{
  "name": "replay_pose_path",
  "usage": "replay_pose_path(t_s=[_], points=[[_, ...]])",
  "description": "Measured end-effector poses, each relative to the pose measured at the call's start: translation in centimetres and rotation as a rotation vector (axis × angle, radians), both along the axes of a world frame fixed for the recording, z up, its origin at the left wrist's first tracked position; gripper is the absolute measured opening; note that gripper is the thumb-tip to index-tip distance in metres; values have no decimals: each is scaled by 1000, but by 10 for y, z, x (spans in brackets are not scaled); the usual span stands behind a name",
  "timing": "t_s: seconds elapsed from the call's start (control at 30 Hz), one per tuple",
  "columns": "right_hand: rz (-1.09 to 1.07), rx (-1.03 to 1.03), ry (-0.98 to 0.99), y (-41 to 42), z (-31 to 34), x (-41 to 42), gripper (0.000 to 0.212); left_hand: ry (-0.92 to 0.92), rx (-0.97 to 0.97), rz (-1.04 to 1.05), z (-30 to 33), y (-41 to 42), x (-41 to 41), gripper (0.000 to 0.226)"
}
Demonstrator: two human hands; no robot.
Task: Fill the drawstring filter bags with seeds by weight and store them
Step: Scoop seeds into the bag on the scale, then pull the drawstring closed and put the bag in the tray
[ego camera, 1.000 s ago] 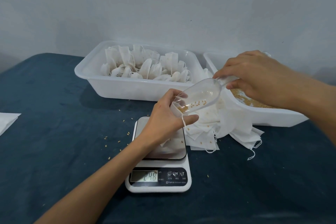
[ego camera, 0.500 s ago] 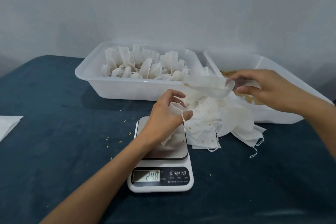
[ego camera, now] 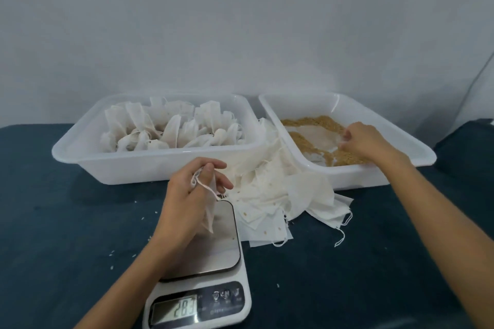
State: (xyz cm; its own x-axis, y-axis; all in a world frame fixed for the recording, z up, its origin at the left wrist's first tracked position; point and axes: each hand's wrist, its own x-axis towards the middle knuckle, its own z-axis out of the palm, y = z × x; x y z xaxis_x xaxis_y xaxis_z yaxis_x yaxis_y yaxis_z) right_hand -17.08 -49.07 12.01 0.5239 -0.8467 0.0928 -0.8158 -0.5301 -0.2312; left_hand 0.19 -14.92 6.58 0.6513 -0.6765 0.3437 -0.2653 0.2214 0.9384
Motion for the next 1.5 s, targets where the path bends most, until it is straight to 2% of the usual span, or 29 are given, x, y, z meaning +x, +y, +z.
replay_pose_path(t_s=[0.07,0.17,0.27,0.33,0.37,0.4,0.47,0.53,0.63,0.77,0.97,1.2,1.27,1.37,1.43,1.5], points=[[-25,40,124,-2,-3,7,23,8,-16,-7,1,0,1,30],[-20,64,231,-7,-10,12,18,18,-35,-23,1,-2,-2,32],[-34,83,277,-7,-15,11,20,43,-35,-35,0,-4,-4,33],[-55,3,218,-1,-12,9,12,47,-29,-39,0,-5,-5,32],[-50,-80,129,5,-10,9,5,47,-27,-38,0,-5,-6,32],[-28,-171,-11,14,-8,11,7,47,-26,-36,0,-5,-7,31],[134,-275,-394,50,-6,18,10,42,-16,-16,2,-5,-7,31],[381,-225,-675,103,-7,27,10,26,5,27,7,-8,-4,30],[608,-32,-801,166,-23,38,9,-64,81,150,18,-16,11,29],[682,98,-791,187,-46,43,7,-253,169,331,44,-28,54,28],[708,26,-765,182,-63,43,6,-365,327,485,87,-67,124,30],[759,-67,-677,185,-70,47,5,-329,384,604,101,-124,177,34],[749,-80,-678,184,-69,47,10,-454,516,680,94,-134,192,36],[737,-94,-687,182,-68,47,13,-671,816,681,77,-140,203,30],[736,-97,-681,182,-67,47,13,-716,923,665,66,-142,208,28],[733,-101,-662,182,-67,47,14,-685,982,632,59,-144,211,27]])
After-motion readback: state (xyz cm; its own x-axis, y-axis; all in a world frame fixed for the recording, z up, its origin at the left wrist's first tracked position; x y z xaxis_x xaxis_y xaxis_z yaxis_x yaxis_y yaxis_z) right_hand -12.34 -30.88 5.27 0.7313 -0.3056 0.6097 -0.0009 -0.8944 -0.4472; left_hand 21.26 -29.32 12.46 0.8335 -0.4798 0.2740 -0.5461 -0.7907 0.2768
